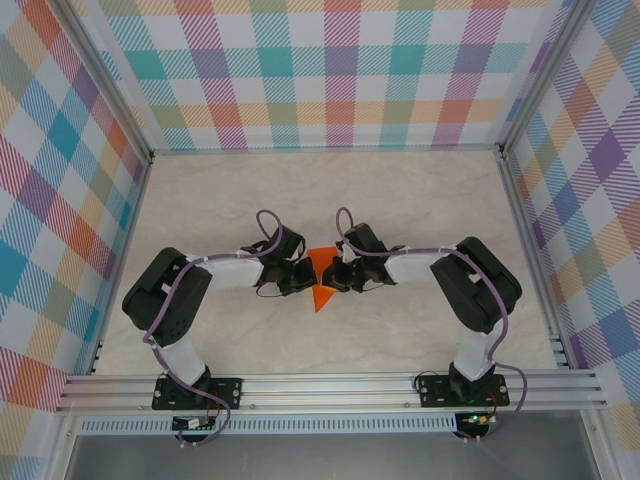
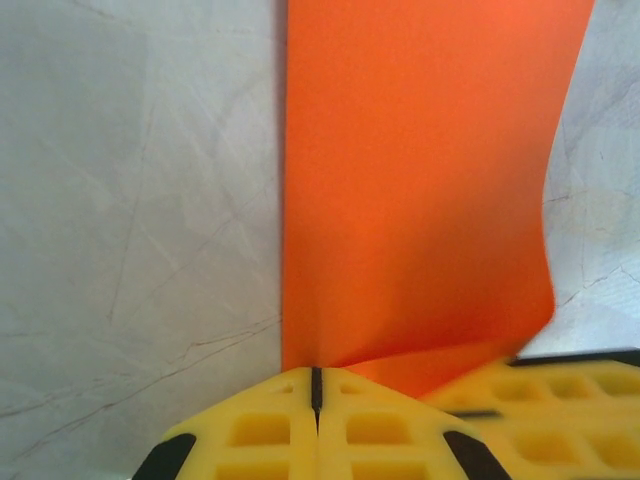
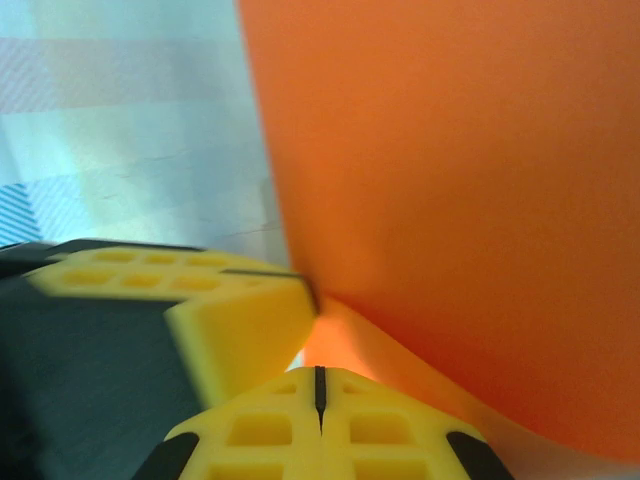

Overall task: Fold a paper plane with a square sheet of paper (pick it up from the middle)
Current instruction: Third fold the triangle at the center of the table.

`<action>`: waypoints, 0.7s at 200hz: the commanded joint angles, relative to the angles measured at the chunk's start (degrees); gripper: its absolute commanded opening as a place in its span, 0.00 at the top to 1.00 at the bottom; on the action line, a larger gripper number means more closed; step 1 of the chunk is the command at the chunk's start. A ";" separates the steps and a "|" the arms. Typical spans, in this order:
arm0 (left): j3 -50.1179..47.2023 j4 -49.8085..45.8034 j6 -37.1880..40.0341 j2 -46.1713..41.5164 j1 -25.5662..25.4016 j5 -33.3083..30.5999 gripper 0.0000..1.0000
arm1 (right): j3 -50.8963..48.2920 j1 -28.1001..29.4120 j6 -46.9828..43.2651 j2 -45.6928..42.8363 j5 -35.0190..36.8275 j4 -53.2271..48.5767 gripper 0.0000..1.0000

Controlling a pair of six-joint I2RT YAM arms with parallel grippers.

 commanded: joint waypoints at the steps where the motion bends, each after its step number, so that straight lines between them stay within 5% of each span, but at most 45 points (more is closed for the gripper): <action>1: 0.01 -5.07 1.35 2.54 -0.70 -5.77 1.00 | -2.49 -1.03 -2.03 -4.50 -0.40 1.48 1.00; 102: 0.87 -8.65 2.06 3.28 -1.23 -9.62 1.00 | -5.12 -3.43 0.40 0.85 3.32 -0.39 1.00; 140: 1.27 -9.44 2.45 3.59 -1.32 -10.18 1.00 | -4.47 -3.43 1.18 -3.23 2.27 -0.15 1.00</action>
